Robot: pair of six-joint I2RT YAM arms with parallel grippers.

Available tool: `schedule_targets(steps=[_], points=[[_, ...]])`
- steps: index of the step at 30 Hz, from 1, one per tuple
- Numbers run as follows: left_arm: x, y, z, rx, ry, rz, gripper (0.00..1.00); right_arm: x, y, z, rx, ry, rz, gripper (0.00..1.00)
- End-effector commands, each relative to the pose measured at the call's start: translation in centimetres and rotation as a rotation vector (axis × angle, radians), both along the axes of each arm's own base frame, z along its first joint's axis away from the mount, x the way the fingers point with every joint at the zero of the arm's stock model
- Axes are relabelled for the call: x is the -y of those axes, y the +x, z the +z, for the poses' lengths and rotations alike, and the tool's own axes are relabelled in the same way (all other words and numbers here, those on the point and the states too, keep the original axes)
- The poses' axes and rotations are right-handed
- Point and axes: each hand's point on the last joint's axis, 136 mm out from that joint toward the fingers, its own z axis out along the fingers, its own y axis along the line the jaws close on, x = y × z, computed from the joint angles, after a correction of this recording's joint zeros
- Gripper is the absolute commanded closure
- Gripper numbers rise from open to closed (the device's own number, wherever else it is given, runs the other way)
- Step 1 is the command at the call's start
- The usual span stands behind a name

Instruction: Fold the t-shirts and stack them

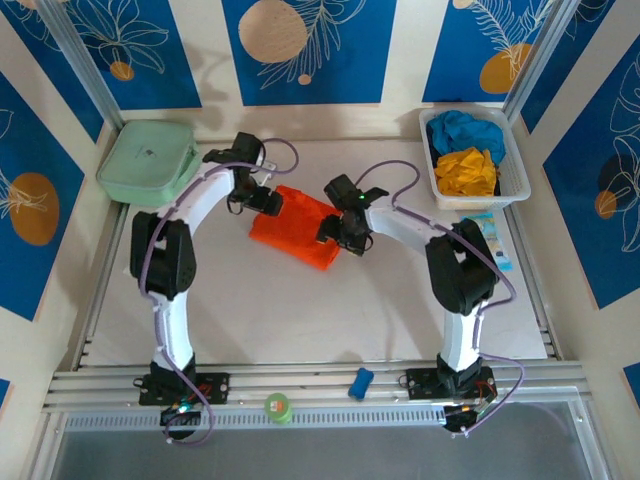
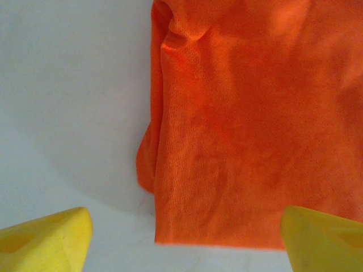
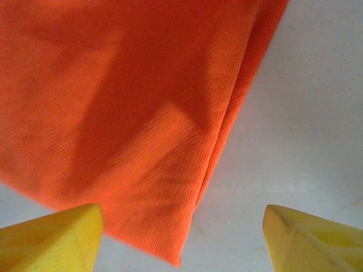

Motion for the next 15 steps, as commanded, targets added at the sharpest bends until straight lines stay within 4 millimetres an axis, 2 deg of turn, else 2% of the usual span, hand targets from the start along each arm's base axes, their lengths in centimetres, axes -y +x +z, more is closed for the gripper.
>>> schedule_targets(steps=[1,7,15], points=[[0.7,1.2,-1.2,-0.053,-0.083,0.015,0.19,-0.7,1.2,0.1,0.001,0.035,-0.115,0.26],[2.0,1.9,-4.5,-0.11,-0.135,-0.01,0.27,-0.3,1.6,-1.9,-0.036,0.018,-0.17,0.31],[2.5,0.8,-8.3,-0.186,-0.133,-0.015,0.36,-0.2,2.2,-4.1,-0.068,0.031,-0.189,0.47]])
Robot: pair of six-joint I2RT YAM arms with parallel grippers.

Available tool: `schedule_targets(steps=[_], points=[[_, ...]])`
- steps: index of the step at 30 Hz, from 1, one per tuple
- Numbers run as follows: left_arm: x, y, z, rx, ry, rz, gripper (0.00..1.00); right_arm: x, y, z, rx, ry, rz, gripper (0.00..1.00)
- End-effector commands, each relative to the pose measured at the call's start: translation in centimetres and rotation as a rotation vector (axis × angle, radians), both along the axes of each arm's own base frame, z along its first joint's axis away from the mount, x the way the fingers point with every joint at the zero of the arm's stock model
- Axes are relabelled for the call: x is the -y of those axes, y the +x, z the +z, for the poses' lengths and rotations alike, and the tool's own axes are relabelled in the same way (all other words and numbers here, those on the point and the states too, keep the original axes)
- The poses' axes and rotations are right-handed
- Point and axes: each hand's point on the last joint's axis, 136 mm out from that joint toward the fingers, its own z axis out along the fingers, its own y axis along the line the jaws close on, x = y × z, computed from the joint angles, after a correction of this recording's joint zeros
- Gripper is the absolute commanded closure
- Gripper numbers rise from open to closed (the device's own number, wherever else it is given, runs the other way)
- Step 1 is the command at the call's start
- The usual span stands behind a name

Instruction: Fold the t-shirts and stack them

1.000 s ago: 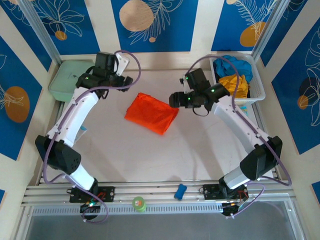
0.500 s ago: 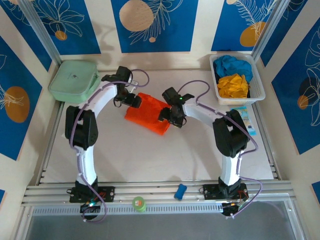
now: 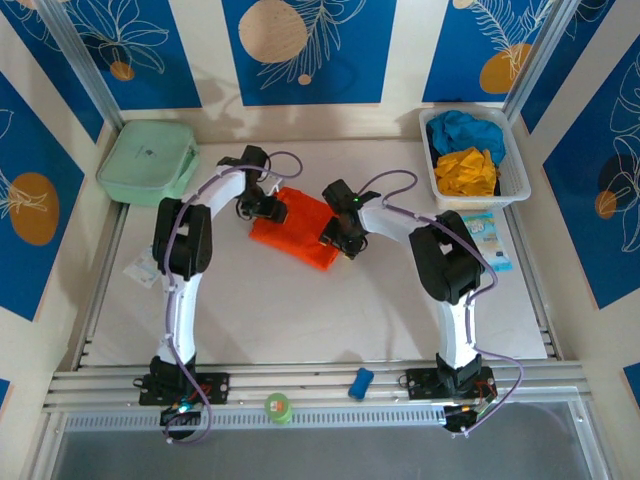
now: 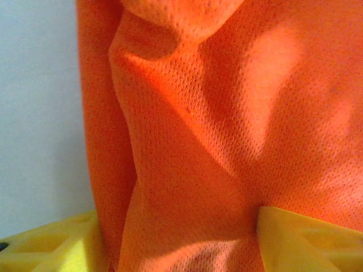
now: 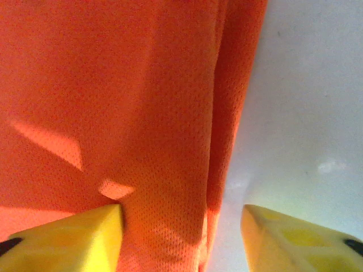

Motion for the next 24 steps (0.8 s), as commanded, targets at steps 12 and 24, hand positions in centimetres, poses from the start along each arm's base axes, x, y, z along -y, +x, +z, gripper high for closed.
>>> schedule_targets(steps=[12,24], points=[[1.1,-3.1,-3.0,-0.055,-0.009,0.073,0.7,0.1,2.9,-2.0,0.009,0.01,0.019,0.91],[1.8,-0.2,-3.4,-0.024,-0.023,0.169,0.99,3.3,10.1,-1.5,0.097,-0.044,0.183,1.0]])
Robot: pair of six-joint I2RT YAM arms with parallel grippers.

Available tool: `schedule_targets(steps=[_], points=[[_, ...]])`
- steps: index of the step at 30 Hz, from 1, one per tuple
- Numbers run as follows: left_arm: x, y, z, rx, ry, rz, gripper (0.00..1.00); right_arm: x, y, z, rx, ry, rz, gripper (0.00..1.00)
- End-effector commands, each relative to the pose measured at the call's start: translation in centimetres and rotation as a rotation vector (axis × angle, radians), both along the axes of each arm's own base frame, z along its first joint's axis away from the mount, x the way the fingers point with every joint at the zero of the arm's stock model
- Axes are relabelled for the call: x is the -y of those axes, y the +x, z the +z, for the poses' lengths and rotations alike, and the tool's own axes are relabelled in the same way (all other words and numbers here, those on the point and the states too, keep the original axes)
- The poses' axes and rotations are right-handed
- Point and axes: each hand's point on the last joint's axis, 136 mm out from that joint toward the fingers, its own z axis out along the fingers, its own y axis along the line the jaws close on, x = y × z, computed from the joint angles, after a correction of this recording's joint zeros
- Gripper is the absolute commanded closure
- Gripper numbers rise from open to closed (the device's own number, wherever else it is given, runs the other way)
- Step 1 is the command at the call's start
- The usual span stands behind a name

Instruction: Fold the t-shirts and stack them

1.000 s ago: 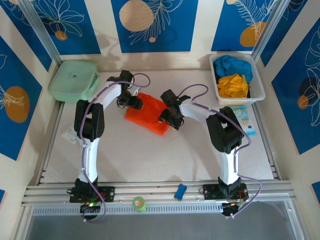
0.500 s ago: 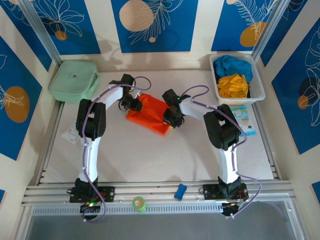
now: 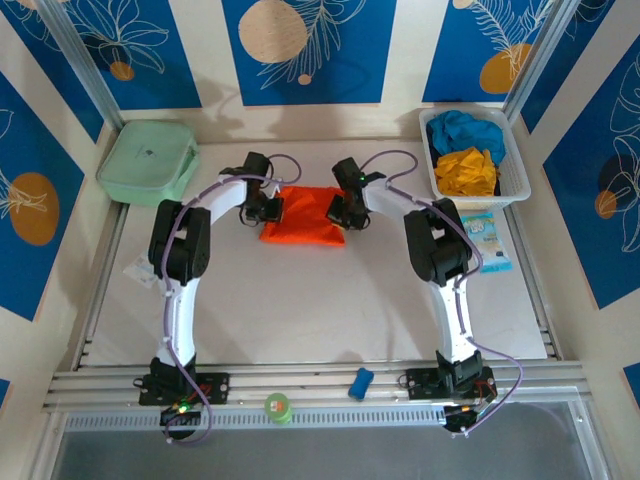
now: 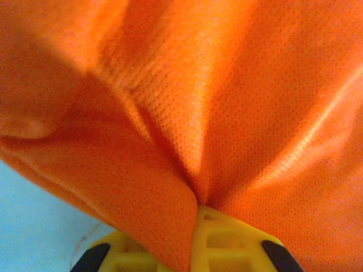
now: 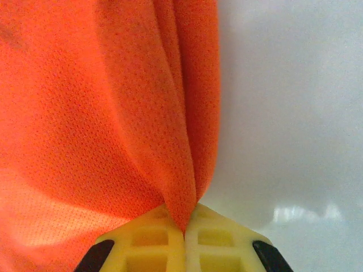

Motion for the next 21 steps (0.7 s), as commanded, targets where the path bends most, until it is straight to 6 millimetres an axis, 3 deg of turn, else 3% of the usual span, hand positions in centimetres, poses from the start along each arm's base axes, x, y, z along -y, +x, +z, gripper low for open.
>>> schedule_targets(steps=[1,6,14,17,21], points=[[0.1,0.5,-2.9,-0.065,0.05,0.026,1.0,2.1,2.0,-1.4,-0.005,-0.049,0.074,1.0],[0.9,5.0,-1.6,-0.008,0.068,0.009,1.0,3.1,7.1,-0.6,0.06,-0.006,0.101,1.0],[0.9,9.9,-0.8,0.095,0.081,-0.016,1.0,3.6,13.5,0.7,0.139,0.069,0.111,1.0],[0.5,11.5,-0.4,0.154,0.07,-0.011,0.95,4.1,14.9,1.1,0.168,0.114,0.078,1.0],[0.0,13.5,0.7,0.228,0.055,-0.002,0.92,4.6,15.4,0.6,0.158,0.158,0.034,1.0]])
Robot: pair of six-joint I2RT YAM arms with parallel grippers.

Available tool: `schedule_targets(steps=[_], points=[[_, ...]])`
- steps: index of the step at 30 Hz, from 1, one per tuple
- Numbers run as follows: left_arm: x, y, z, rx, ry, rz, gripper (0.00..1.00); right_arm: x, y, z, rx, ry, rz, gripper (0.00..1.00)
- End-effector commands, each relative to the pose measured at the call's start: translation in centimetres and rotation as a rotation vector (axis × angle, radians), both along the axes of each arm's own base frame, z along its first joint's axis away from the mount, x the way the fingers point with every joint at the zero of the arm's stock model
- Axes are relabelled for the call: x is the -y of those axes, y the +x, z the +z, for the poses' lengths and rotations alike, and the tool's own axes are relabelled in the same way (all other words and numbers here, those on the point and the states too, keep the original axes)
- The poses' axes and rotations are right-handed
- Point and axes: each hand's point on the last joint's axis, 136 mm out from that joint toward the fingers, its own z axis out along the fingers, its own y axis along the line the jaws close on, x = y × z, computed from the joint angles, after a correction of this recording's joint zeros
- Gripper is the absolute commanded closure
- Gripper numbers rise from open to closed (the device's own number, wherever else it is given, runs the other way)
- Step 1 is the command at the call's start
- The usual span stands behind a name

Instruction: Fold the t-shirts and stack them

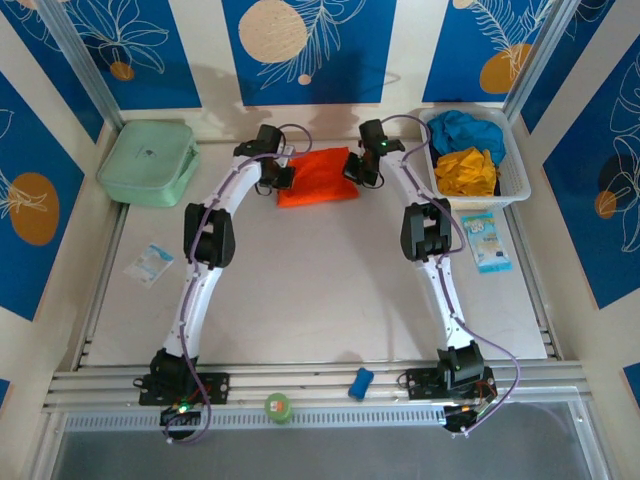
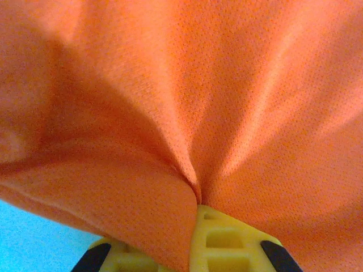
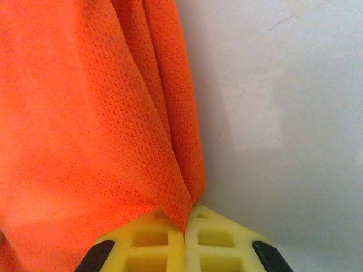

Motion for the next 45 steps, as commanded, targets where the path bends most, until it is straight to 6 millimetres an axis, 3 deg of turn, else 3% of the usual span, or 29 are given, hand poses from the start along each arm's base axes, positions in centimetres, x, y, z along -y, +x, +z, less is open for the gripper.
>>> schedule_targets(steps=[1,5,11,13,16,19,22,27,33,36,41,45], points=[[-2.0,2.0,-0.3,0.054,0.033,0.015,0.92,1.0,0.2,-0.6,-0.034,0.048,-0.039,1.0],[-1.9,3.5,0.6,0.119,0.015,0.021,0.88,0.8,0.5,-0.9,-0.027,0.063,-0.045,1.0],[-1.7,4.0,0.7,0.141,-0.002,0.025,0.85,1.5,1.5,-0.9,-0.01,0.081,-0.064,1.0],[-1.6,4.1,0.8,0.148,-0.003,0.022,0.76,1.7,1.5,-0.8,-0.015,0.091,-0.067,1.0],[-1.7,4.3,1.6,0.166,0.003,0.021,0.54,1.9,1.6,0.1,-0.005,0.092,-0.058,0.76],[-2.0,4.6,3.3,0.2,0.01,0.026,0.25,2.4,1.6,2.0,0.026,0.077,-0.045,0.56],[-2.2,4.7,6.0,0.244,0.017,0.029,0.0,3.0,1.7,4.6,0.066,0.071,-0.037,0.33],[-2.7,4.5,12.0,0.333,0.012,0.036,0.01,4.4,1.2,9.5,0.125,0.047,-0.04,0.0],[-3.5,2.7,20.6,0.451,-0.003,0.05,0.0,5.5,-0.7,16.5,0.209,0.011,-0.036,0.01],[-4.4,0.8,24.8,0.51,0.003,0.066,0.01,6.0,-2.5,20.2,0.26,-0.013,-0.028,0.01],[-6.5,-4.0,30.7,0.607,0.008,0.093,0.01,7.4,-7.0,25.7,0.35,-0.058,-0.022,0.01],[-8.5,-8.8,32.9,0.699,0.031,0.103,0.01,8.8,-11.5,28.1,0.443,-0.079,-0.013,0.01]])
